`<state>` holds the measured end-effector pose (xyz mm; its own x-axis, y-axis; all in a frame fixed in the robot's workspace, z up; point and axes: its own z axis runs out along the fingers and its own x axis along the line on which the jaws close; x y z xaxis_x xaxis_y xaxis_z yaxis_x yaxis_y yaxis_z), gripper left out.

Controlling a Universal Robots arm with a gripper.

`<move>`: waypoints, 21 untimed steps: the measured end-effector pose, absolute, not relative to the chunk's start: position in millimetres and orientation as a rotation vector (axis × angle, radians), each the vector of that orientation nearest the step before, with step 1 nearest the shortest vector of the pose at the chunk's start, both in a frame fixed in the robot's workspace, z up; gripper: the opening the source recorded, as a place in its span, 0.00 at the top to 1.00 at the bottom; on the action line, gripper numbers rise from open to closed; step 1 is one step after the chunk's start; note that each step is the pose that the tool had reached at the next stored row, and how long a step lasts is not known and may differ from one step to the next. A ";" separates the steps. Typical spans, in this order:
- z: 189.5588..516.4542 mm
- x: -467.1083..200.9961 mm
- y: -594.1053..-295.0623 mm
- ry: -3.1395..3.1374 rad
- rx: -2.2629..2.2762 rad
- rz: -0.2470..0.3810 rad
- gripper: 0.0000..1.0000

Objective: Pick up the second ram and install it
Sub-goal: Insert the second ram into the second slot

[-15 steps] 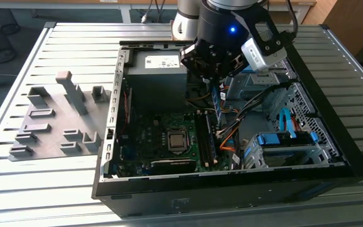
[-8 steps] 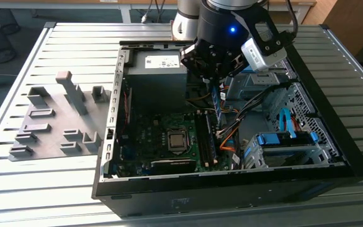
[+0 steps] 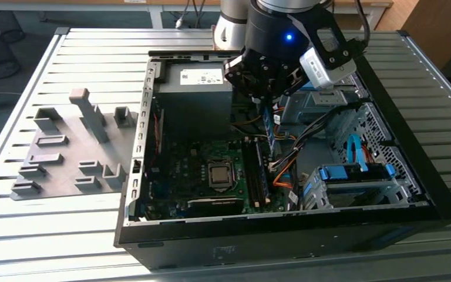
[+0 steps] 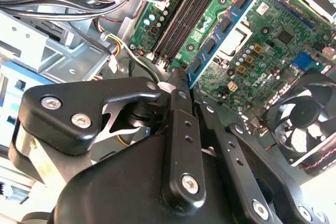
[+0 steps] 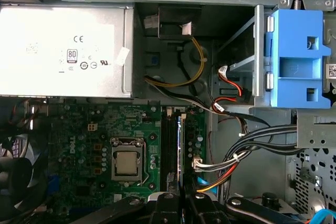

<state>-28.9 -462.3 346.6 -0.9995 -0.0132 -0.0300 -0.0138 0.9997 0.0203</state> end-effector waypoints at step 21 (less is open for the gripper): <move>314.9 -24.5 -470.3 3.148 -0.043 0.033 0.86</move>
